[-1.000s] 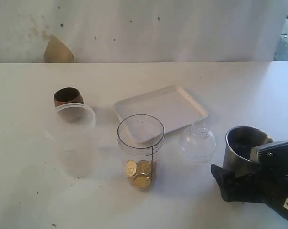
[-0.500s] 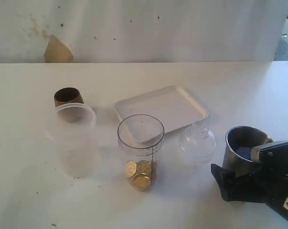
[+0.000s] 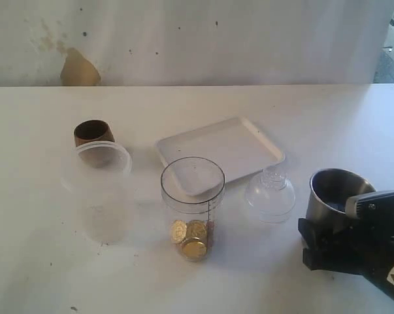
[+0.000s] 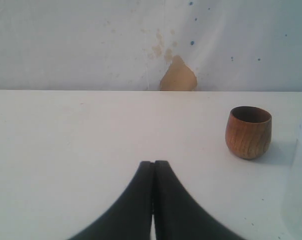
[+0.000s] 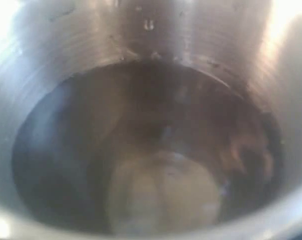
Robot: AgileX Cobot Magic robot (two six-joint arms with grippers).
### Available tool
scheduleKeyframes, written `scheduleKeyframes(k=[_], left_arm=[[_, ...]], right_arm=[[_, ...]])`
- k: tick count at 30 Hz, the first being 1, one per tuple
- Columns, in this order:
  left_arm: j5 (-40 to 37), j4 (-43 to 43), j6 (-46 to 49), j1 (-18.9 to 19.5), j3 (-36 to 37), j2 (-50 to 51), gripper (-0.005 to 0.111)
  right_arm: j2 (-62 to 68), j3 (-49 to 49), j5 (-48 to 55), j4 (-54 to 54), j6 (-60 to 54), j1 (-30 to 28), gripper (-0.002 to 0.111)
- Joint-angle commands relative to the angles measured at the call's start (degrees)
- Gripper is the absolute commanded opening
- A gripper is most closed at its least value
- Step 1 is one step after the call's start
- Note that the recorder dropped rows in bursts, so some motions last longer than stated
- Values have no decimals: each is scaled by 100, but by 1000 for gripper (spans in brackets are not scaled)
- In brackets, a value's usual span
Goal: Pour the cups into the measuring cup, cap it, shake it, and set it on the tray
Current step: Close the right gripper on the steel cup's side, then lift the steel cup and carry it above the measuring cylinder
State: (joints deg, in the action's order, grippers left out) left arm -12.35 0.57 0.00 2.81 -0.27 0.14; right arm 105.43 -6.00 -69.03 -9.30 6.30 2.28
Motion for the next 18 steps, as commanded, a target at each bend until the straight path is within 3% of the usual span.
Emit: scheduleKeyframes(k=[1,15,18], left_arm=[[29,-13,0,-5,27,-14,0],[29,-13,0,-5,27,-14,0],[29,-13,0,-5,27,-14,0]], right_arm=[[23,-9,-93,169,12,1,1],[-814,-291,-93,-3,21,1,0],[-1394,-658,1054,-309,201,1,0]])
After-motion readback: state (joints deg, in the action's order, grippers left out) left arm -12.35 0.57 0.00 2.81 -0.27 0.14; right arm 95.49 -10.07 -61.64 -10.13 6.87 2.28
